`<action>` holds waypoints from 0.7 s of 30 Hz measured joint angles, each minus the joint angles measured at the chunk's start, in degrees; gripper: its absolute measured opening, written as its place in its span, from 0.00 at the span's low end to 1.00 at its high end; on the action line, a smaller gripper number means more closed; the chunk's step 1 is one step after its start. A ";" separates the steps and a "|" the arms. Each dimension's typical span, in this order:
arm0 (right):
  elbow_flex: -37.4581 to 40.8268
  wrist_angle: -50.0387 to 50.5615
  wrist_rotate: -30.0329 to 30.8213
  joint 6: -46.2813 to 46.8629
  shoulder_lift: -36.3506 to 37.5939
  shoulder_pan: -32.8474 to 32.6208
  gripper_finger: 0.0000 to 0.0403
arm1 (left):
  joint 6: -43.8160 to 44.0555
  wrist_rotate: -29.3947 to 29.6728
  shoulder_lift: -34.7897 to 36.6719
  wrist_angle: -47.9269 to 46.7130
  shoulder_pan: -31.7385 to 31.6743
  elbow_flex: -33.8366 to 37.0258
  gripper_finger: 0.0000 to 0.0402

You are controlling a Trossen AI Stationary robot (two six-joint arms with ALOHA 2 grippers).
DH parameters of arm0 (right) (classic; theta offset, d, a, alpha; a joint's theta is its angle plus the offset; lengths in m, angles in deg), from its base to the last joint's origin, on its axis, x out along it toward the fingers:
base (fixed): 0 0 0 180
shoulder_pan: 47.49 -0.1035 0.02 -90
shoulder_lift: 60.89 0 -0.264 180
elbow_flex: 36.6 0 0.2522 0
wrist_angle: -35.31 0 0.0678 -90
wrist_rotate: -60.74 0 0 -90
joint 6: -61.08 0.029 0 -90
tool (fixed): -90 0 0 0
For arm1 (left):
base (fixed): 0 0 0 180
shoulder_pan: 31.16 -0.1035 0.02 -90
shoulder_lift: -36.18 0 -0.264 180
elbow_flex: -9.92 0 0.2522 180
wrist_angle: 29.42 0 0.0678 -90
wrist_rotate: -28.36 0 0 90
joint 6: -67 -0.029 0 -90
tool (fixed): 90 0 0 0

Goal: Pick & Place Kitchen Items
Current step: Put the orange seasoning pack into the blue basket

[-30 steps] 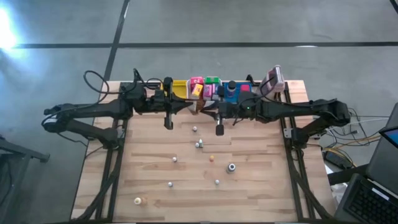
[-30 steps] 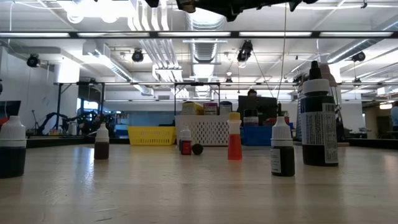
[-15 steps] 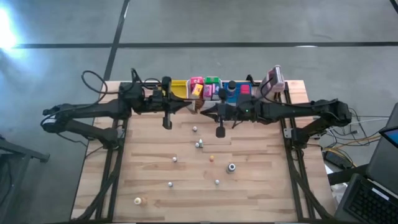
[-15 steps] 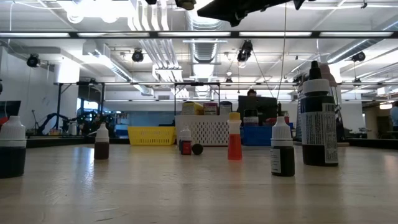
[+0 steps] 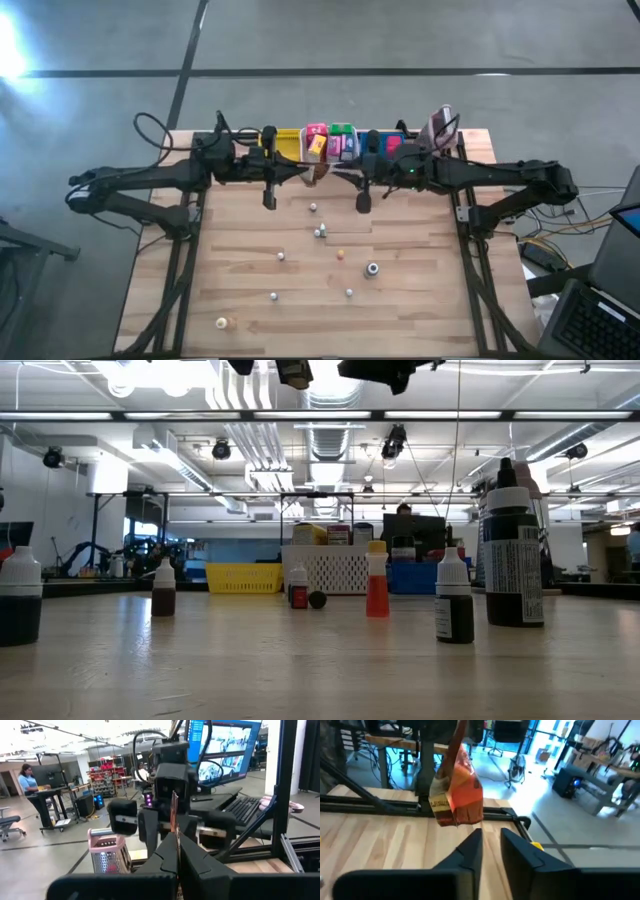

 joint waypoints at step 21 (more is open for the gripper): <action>-14.17 16.44 -0.73 2.23 -4.62 -0.07 0.63 | 0.46 -0.81 -5.56 -1.16 -0.08 0.04 0.00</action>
